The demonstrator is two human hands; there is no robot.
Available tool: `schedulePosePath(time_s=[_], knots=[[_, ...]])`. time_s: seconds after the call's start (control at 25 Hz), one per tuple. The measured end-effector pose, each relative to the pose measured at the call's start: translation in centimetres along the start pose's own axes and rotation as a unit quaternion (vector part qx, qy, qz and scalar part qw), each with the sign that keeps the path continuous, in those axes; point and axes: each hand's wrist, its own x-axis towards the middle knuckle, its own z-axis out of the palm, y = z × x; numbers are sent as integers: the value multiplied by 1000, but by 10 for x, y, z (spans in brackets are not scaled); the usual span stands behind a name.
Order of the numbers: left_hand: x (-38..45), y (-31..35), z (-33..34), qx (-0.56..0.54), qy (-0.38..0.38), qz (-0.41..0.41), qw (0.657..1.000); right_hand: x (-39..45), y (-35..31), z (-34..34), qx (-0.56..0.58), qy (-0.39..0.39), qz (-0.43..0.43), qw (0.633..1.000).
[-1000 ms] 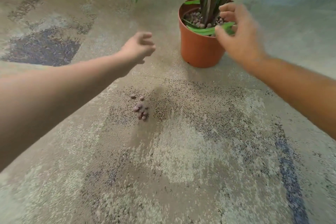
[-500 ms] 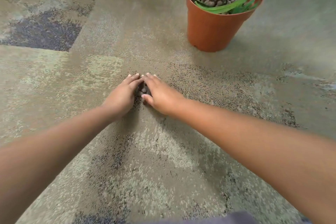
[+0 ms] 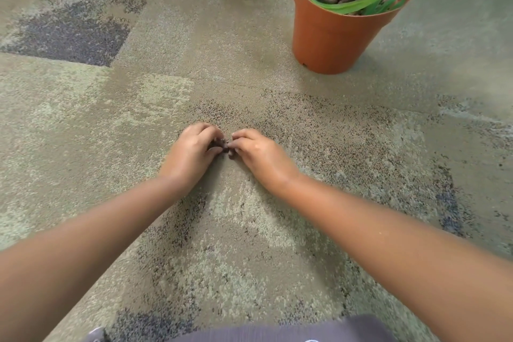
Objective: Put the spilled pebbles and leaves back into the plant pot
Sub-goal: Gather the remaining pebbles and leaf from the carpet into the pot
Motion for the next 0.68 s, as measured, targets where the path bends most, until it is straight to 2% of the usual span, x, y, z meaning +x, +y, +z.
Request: schedulePosePath(time_s=[0.16, 0.24, 0.32, 0.4, 0.52, 0.68], knots=[[3, 3, -1, -15, 1, -31, 999, -5, 4, -8, 45, 5, 49, 998], [3, 3, -3, -2, -13, -7, 1000, -4, 3, -12, 105, 31, 131, 985], [3, 4, -5, 15, -29, 15, 999, -3, 3, -17, 199, 61, 225, 952], [4, 6, -6, 28, -38, 28, 998, -8, 3, -22, 312, 74, 307, 896], [8, 9, -7, 31, -51, 36, 998, -22, 3, -29, 488, 86, 410, 765], [10, 11, -9, 25, -49, 24, 998, -33, 8, -37, 583, 110, 455, 664]])
